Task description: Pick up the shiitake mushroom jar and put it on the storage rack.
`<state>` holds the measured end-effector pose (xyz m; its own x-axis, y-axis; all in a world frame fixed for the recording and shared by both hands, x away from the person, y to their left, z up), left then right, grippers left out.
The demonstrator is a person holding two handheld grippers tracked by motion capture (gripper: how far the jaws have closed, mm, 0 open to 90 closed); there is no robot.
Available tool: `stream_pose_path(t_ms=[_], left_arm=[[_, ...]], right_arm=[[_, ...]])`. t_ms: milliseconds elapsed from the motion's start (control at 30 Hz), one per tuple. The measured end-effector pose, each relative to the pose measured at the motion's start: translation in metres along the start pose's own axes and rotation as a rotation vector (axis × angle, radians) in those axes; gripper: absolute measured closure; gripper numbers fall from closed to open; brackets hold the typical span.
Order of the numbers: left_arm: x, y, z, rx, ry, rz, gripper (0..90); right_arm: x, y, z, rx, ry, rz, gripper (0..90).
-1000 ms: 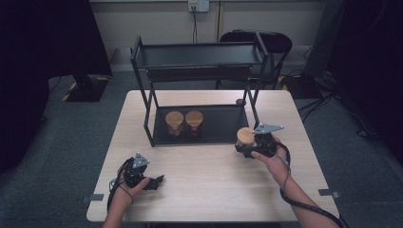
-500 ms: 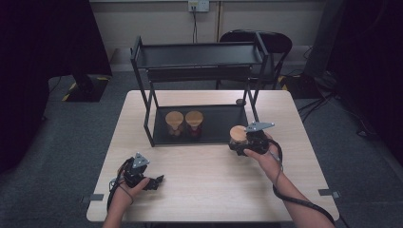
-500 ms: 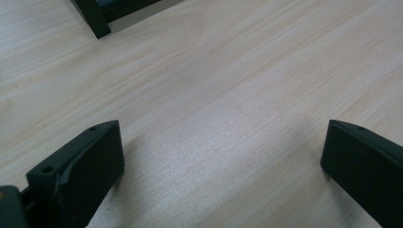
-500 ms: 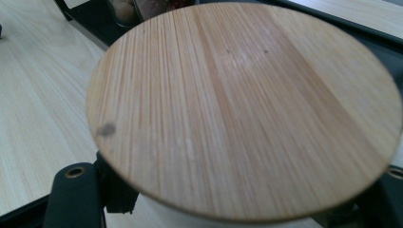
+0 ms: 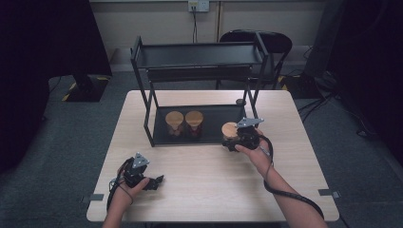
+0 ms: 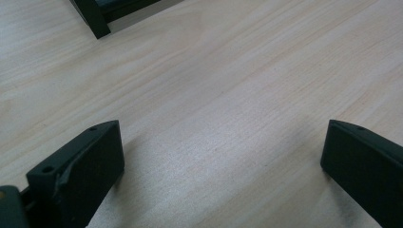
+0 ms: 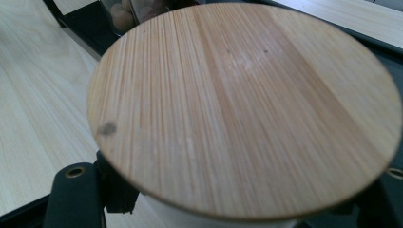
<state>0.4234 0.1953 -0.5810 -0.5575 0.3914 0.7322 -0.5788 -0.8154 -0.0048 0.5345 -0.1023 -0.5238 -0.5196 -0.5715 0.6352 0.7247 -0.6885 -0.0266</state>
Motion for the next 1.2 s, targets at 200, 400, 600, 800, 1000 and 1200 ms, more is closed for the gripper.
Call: stream_pose_path(t_ms=[200, 400, 600, 800, 1000, 1200], left_arm=[[0.000, 0.000, 0.000, 0.000, 0.000, 0.000, 0.2], [0.000, 0.000, 0.000, 0.000, 0.000, 0.000, 0.2], [0.000, 0.000, 0.000, 0.000, 0.000, 0.000, 0.2], [0.000, 0.000, 0.000, -0.001, 0.001, -0.002, 0.2], [0.000, 0.000, 0.000, -0.002, 0.001, -0.003, 0.2], [0.000, 0.000, 0.000, -0.003, -0.001, -0.004, 0.2]], right_arm=[[-0.008, 0.002, 0.007, -0.002, 0.000, -0.006, 25.6], [-0.016, 0.003, 0.013, -0.005, -0.003, -0.010, 25.6], [-0.026, 0.004, 0.019, -0.007, -0.003, -0.015, 25.6], [-0.038, 0.005, 0.023, -0.014, -0.007, -0.022, 25.6], [-0.050, 0.009, 0.025, -0.022, -0.012, -0.034, 25.6], [-0.058, 0.014, 0.029, -0.034, -0.013, -0.044, 25.6]])
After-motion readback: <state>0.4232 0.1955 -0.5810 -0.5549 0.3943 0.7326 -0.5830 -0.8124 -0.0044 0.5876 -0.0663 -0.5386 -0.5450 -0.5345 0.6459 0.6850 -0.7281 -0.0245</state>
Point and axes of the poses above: each handheld gripper's, and its own axes: x roughly backward along the jaws, z roughly out of its top, y roughly to its right, the point moved 10 cm from there along -x, roughly forward along the jaws, and after that the axes turned 3 degrees about -y, right-handed, at the moved point
